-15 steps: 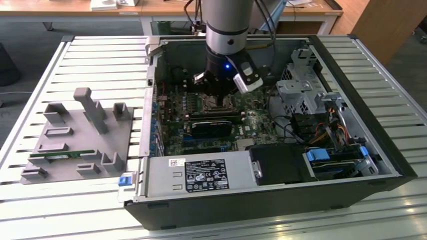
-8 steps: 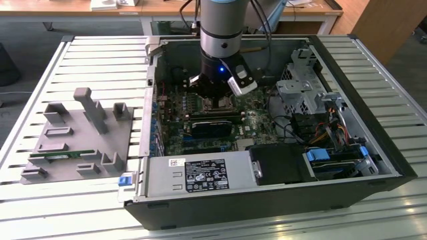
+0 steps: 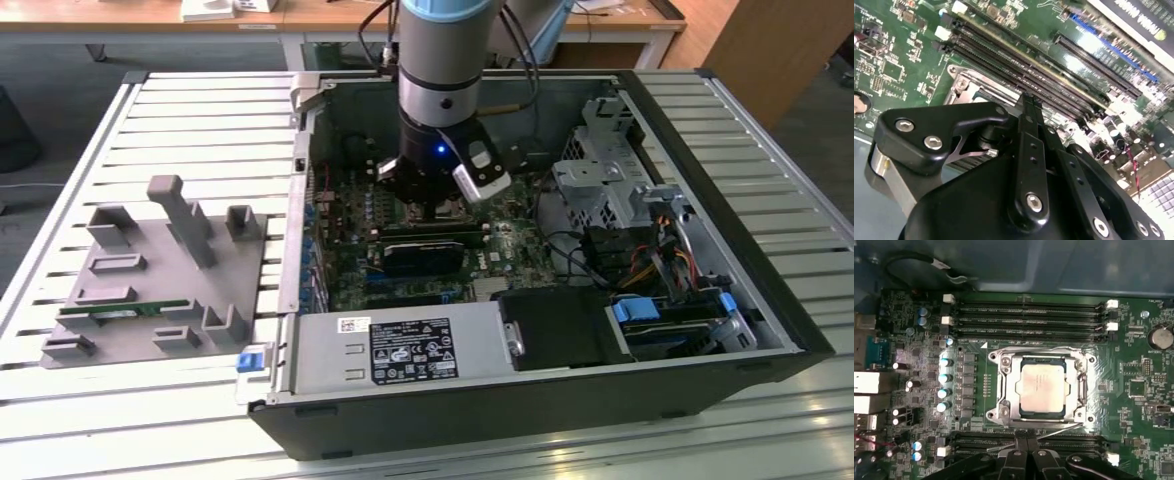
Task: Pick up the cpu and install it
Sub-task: 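Install the second cpu locking lever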
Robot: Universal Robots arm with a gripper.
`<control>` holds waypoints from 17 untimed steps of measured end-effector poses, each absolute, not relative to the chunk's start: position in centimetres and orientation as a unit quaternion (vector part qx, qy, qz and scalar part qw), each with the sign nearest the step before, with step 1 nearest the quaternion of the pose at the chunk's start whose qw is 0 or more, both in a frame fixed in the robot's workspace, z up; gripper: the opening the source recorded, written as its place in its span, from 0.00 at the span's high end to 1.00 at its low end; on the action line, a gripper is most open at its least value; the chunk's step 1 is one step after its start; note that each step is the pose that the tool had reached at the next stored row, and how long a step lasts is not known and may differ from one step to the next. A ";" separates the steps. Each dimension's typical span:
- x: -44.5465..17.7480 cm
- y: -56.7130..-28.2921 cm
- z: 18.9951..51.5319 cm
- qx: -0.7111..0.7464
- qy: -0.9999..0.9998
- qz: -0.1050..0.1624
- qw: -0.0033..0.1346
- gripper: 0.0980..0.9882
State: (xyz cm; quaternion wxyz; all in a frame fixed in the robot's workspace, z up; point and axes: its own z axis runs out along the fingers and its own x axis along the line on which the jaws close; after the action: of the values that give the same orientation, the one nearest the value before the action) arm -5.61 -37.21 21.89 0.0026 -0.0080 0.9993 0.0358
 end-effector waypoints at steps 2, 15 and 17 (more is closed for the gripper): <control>-5.8 -37.5 21.9 -0.008 0.999 0.041 0.003 0.99; -7.4 -38.1 20.9 -0.008 0.998 0.060 0.003 0.99; -7.4 -38.1 20.8 -0.008 0.998 0.063 0.003 0.99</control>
State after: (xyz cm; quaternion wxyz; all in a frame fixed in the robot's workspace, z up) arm -7.36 -38.12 20.81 0.0029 -0.0080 0.9980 0.0627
